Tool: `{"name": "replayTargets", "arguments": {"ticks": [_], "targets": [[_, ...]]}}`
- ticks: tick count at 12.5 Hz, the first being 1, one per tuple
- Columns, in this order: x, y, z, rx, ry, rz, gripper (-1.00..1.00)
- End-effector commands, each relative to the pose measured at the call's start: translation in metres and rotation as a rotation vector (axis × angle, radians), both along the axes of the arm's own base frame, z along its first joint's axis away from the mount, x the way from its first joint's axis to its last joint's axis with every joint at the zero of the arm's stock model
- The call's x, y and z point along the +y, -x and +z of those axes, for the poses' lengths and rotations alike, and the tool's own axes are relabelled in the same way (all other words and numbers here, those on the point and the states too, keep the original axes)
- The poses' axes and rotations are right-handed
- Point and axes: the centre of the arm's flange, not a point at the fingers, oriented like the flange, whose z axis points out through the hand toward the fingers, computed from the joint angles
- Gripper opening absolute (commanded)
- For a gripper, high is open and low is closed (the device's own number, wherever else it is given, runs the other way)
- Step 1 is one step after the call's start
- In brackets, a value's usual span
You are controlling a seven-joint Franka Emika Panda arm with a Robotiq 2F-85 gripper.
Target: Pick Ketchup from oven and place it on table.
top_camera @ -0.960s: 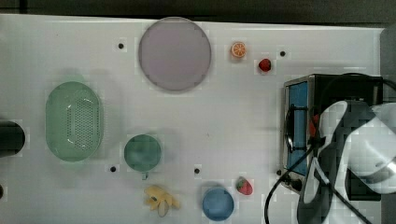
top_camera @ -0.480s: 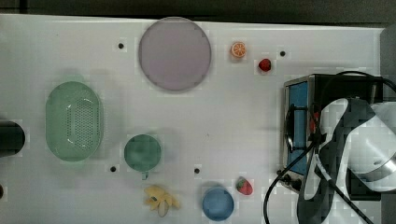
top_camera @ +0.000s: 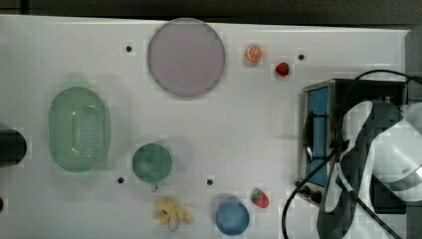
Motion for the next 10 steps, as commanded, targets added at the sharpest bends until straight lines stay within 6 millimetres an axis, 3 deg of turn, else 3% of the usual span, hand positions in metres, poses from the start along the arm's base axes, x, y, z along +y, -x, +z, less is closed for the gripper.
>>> {"name": "replayTargets", "arguments": {"ticks": [1,4,6,8,10], "targets": [[0.006,-0.014,0.075,-0.068,0.035,0.038,0.27],[0.055,-0.032,0.153,-0.036,0.031,0.157,0.27],[0.111,-0.046,0.198,-0.042,0.018,0.261,0.26],[0.182,-0.056,0.221,-0.035,-0.021,0.384,0.27],[0.251,-0.060,0.225,0.012,-0.066,0.505,0.27]]}}
